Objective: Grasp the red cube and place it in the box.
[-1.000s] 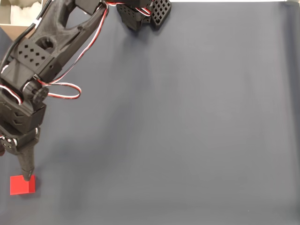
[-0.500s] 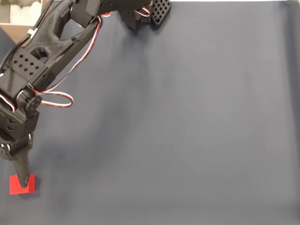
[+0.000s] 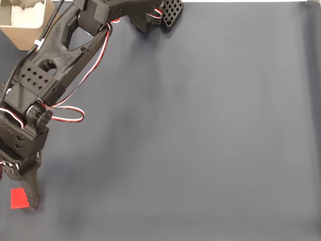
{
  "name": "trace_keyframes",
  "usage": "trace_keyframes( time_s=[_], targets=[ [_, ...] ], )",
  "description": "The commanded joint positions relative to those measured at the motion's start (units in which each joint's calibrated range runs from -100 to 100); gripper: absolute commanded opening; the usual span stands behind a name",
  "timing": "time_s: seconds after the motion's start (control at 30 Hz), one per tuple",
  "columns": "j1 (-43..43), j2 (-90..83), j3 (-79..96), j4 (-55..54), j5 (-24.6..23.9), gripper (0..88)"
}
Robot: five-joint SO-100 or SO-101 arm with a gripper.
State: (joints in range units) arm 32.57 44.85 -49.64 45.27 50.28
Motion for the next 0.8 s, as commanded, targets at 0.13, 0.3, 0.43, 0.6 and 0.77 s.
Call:
trace_keyframes(
  time_s=[0.13,0.3,0.43,0.6,0.77],
  targets=[
    [-1.0,0.0,-3.2,-3.6,0.5,36.5],
    [-0.8,1.3,-3.2,-5.4,1.2,37.0],
    [-0.7,2.1,-3.2,-6.6,1.5,37.3],
    [-0.5,3.2,-3.2,-7.4,1.7,37.3],
    [-0.4,4.3,-3.1,-8.4,2.0,37.3]
  ],
)
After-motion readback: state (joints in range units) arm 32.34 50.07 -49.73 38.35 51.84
